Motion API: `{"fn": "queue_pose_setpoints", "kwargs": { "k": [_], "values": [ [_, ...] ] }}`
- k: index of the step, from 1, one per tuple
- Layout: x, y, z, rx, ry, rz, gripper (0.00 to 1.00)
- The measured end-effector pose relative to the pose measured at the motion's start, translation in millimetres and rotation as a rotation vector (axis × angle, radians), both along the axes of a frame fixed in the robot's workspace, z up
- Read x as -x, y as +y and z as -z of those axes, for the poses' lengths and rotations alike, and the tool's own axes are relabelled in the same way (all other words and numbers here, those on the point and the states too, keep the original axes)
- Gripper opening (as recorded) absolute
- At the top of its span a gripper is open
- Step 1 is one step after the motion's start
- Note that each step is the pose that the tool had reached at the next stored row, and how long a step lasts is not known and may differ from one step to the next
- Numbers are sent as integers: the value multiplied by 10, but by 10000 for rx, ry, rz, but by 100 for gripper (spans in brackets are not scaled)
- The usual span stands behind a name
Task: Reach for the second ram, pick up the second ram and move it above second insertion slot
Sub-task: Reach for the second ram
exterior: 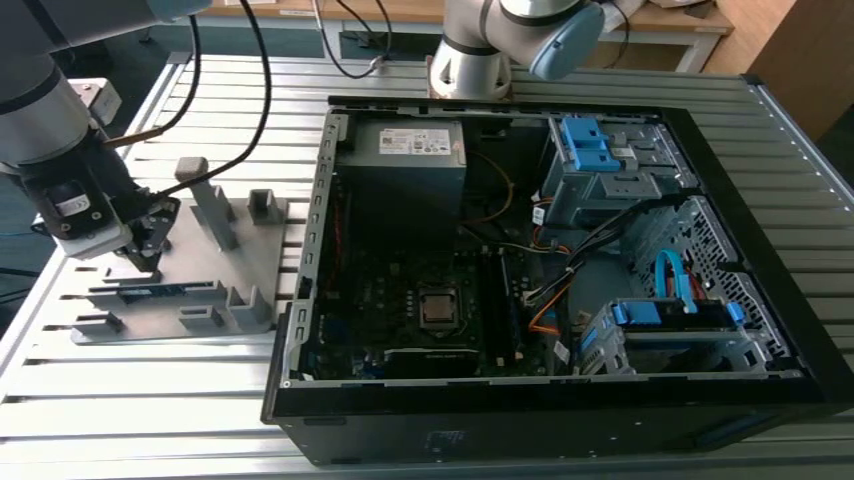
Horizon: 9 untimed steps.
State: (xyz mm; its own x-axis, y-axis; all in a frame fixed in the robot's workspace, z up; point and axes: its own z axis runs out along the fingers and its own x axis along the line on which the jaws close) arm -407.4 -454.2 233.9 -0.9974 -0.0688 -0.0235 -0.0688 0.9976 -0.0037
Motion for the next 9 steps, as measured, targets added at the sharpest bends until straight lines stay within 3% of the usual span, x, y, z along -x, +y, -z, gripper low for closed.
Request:
{"fn": "queue_pose_setpoints", "kwargs": {
  "k": [9],
  "values": [
    [0,0,3,0,-1,0,10]
  ]
}}
